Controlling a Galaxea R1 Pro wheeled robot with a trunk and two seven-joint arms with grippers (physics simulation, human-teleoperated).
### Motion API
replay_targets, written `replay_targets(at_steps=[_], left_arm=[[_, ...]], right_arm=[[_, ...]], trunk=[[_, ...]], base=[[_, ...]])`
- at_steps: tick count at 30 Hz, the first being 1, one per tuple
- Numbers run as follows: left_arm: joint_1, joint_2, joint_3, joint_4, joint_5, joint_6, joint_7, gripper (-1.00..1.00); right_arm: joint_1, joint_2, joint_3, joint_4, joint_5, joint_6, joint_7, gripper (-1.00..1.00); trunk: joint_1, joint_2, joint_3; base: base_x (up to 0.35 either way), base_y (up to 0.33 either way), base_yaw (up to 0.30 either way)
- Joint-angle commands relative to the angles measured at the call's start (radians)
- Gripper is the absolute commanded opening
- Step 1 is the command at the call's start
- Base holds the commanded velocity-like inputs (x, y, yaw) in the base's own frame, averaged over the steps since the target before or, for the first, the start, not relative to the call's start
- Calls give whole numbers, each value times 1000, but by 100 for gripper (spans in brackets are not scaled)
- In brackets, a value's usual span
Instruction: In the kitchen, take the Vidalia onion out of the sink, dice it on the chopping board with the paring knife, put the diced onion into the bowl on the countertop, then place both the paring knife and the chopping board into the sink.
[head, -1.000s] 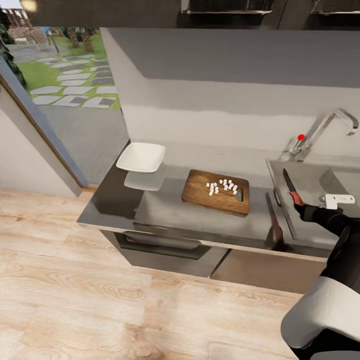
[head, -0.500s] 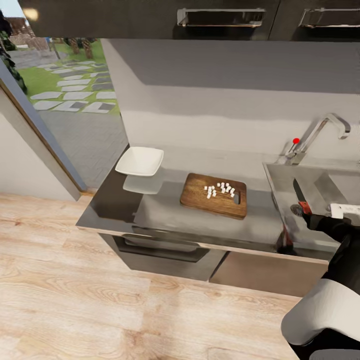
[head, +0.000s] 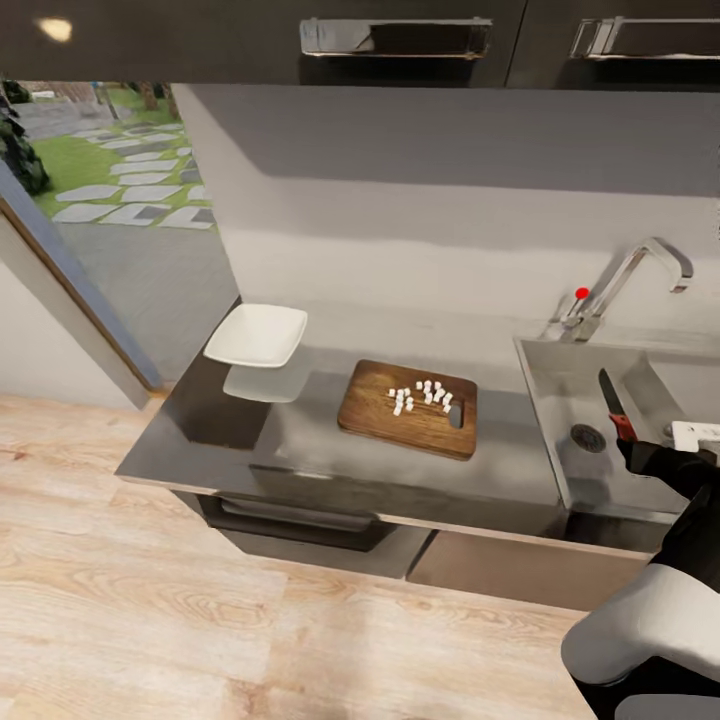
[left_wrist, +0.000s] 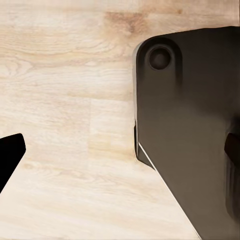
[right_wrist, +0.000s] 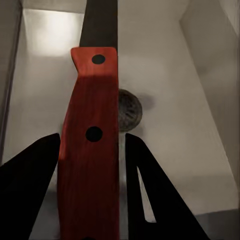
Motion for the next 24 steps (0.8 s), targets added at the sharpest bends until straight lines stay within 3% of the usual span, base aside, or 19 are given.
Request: replay_targets(at_steps=[1, 6, 15, 24], left_arm=[[1, 1, -9, -3, 10, -1, 4, 100], [1, 2, -9, -3, 9, -1, 4, 100], [1, 3, -9, -2, 10, -1, 5, 100], [1, 3, -9, -3, 10, -1, 5, 100]], right_arm=[[-1, 1, -1, -1, 5, 2, 7, -100], [-1, 8, 0, 4, 6, 3, 8, -100], [-1, 11, -2, 48, 7, 5, -3, -100], [-1, 4, -2, 167, 6, -1, -98, -100]], trunk=[[1, -2, -1], [1, -2, -2], [1, -2, -15], [1, -2, -28]], base=[[212, -225, 0], [175, -189, 0], [13, -14, 0], [0, 0, 25]])
